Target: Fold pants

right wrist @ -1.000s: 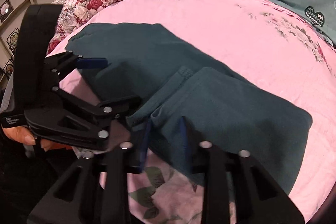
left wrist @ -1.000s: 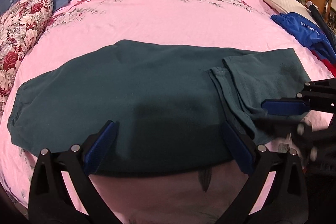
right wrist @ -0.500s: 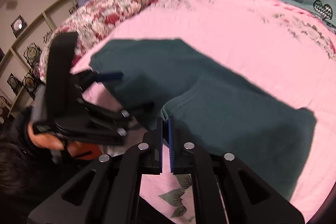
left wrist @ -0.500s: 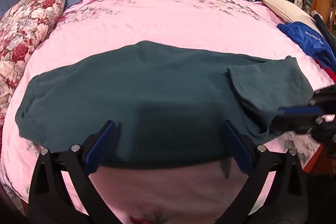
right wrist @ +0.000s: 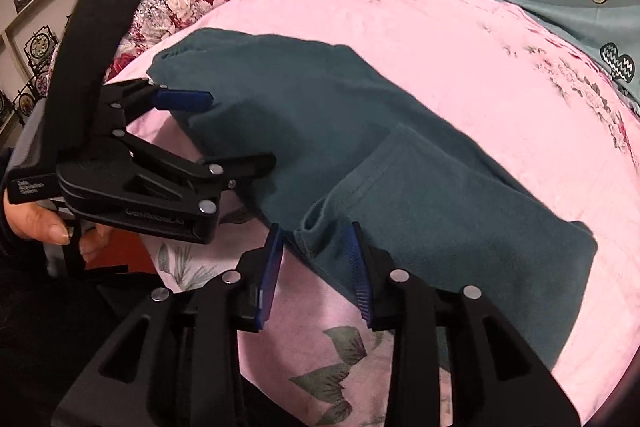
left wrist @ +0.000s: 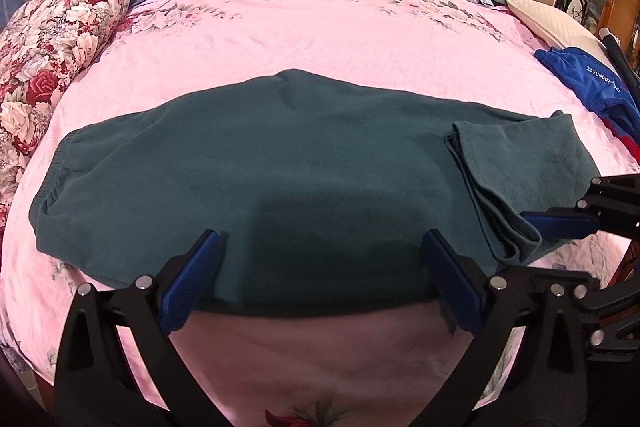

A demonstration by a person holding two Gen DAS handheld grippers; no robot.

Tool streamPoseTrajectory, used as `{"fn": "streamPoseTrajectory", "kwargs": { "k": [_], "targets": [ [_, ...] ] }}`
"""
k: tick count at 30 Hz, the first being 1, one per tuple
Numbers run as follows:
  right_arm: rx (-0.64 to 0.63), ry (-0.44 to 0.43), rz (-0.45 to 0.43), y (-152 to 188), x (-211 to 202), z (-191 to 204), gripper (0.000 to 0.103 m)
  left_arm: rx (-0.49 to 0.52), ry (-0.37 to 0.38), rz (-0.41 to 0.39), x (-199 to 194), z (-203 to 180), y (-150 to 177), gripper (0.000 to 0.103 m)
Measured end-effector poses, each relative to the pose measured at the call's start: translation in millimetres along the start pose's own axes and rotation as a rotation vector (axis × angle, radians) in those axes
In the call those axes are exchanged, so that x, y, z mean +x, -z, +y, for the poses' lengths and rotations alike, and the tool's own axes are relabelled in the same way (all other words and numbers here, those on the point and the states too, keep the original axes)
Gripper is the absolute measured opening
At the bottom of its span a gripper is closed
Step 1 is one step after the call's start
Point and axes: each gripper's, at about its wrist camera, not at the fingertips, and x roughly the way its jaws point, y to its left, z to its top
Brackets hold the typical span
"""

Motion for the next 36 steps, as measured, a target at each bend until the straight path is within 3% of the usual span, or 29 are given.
{"fn": "streamPoseTrajectory", "kwargs": {
  "k": [3, 4, 9, 15, 18, 20, 26, 27, 31, 36],
  "targets": [
    [0.060, -0.023, -0.010, -3.1, -1.2, -11.6, 0.011, -0.007, 0.001, 0.000, 0.4, 1.6, -0.5, 0.101],
    [0.090, -0.037, -0.017, -3.8, -3.7, -18.1, 0.009, -0.007, 0.003, 0.000, 0.5, 1.7, -0.5, 0.101],
    [0.230, -0.115, -0.073, -4.8, -22.7, -49.1, 0.008, -0.013, 0.009, -0.001, 1.8, 3.0, -0.1, 0.101],
    [0.439, -0.274, -0.311, -6.8, -82.2, -93.2, 0.008, -0.022, 0.015, -0.008, 1.5, 6.4, 0.3, 0.101],
    [0.400, -0.273, -0.423, -21.5, -105.1, -86.7, 0.008, -0.028, 0.012, -0.008, 1.9, 8.7, 0.6, 0.101],
    [0.360, -0.269, -0.360, -36.2, -85.6, -74.8, 0.008, -0.032, 0.007, -0.008, 1.7, 11.4, 1.1, 0.101],
    [0.275, -0.279, 0.012, -29.2, 28.2, -38.2, 0.015, -0.050, -0.011, -0.019, -6.2, 21.6, 2.9, 0.101],
    [0.273, -0.293, -0.003, -25.1, 25.7, -36.3, 0.023, -0.053, -0.012, -0.021, -7.6, 23.2, 3.0, 0.101],
    [0.275, -0.309, -0.114, -18.1, -17.6, -45.4, 0.029, -0.052, 0.008, -0.044, -15.1, 21.1, -4.0, 0.101],
    [0.410, -0.126, -0.242, 16.1, -76.4, -92.2, 0.029, 0.030, 0.082, -0.091, -22.6, -13.4, -17.7, 0.101]
  ]
}}
